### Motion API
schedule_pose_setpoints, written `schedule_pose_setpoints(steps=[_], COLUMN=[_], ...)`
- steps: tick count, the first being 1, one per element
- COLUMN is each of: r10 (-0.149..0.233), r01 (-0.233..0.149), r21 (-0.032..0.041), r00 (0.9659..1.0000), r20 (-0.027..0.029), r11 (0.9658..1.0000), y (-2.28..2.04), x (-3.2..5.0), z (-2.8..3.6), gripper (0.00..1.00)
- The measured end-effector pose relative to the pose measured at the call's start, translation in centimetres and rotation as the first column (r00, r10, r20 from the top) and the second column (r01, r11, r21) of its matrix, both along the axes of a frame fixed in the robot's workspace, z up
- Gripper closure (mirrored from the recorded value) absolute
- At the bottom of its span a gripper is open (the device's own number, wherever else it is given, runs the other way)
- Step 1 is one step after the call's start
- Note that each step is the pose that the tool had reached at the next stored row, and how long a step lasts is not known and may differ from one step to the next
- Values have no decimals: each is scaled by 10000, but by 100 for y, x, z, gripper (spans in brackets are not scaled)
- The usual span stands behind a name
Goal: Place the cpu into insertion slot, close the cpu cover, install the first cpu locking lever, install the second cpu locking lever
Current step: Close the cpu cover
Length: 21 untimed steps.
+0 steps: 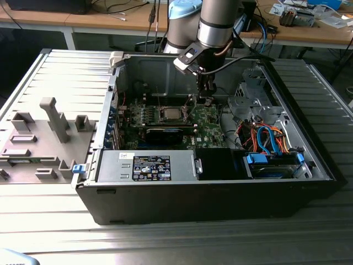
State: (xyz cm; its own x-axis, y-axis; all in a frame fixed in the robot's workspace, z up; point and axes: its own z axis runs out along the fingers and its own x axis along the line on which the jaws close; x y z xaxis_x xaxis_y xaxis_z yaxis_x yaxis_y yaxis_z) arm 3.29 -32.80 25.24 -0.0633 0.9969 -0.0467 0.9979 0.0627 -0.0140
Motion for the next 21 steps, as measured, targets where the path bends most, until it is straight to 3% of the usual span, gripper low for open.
schedule_pose_setpoints(steps=[21], r10=[0], r01=[0], r21=[0], r00=[10000], r20=[0], r11=[10000], y=[0], x=[-112], z=[-4], gripper=[89])
